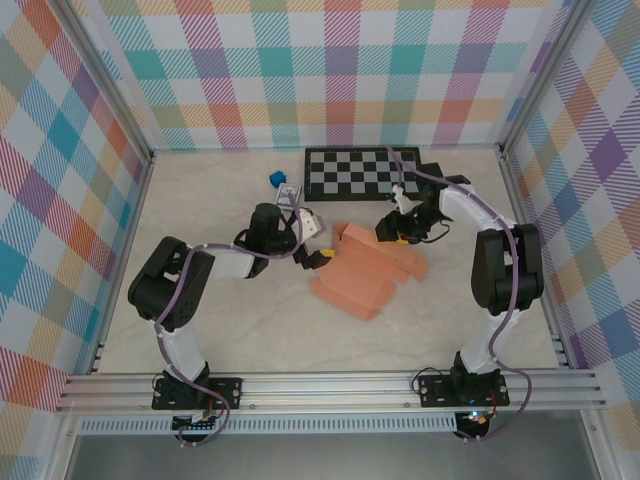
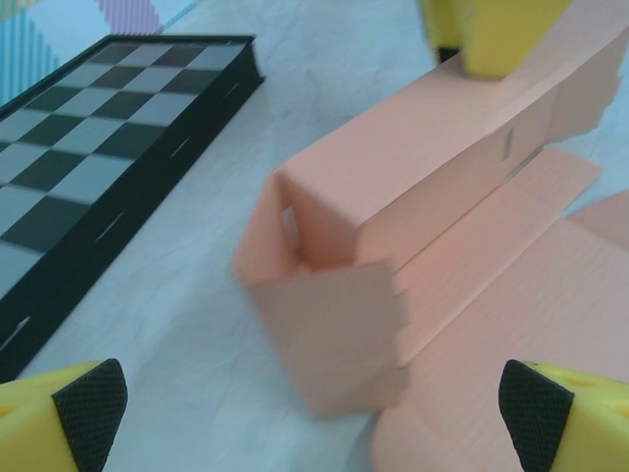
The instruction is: Fold the paper box
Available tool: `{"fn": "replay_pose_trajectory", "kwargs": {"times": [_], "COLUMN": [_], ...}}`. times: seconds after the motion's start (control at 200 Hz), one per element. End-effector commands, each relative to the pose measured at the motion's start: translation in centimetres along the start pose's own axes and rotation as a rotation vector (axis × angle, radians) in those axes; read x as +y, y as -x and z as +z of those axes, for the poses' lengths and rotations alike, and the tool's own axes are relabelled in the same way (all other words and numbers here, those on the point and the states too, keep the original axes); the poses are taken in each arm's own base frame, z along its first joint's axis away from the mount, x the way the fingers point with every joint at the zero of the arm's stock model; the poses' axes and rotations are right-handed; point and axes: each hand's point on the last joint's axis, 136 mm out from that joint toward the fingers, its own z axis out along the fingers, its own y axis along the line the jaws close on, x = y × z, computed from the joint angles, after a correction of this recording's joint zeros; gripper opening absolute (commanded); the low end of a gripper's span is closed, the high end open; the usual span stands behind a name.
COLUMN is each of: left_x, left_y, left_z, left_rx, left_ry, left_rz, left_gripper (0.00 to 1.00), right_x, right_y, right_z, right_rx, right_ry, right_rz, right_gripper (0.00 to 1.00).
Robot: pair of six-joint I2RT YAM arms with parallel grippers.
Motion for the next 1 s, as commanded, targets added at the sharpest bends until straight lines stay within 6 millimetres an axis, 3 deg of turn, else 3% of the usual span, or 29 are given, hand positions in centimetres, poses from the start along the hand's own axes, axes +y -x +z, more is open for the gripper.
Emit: {"fn": "replay_pose_trajectory", "kwargs": {"times": [0.0, 0.205, 0.415, 0.545, 0.82, 0.995], "left_x": [1.5, 1.6, -0.3, -0.7, -3.1, -4.2], "left_y": [0.7, 0.9, 1.1, 0.9, 2.1, 1.9], "left_z": [-0.8, 0.7, 1.7, 2.1, 2.9, 3.6], "left_rx": [0.011, -0.013, -0.016, -0.015, -0.037, -0.025], "left_ry": [-0.010, -0.077, -0.169, -0.210, -0.278, -0.305], "left_rz": [0.093, 0.086, 0.102, 0.083, 0.085, 0.074], "left_gripper": [0.95, 0.74, 0.72, 0.60, 0.59, 0.51], "right_x": [-1.1, -1.1, -1.2, -1.0, -1.0, -1.0], "right_y": [-1.3, -1.5, -1.6, -1.5, -1.4, -1.4], "right_z": [0.5, 0.6, 0.5, 0.5, 0.6, 0.6], "right_rx": [0.044, 0.047, 0.049, 0.046, 0.040, 0.034], "right_ry": [-0.053, -0.053, -0.055, -0.053, -0.050, -0.047], "right_rz": [0.002, 0.002, 0.004, 0.001, 0.007, 0.001], "right_gripper": [0.53, 0.53, 0.53, 0.52, 0.51, 0.50]}}
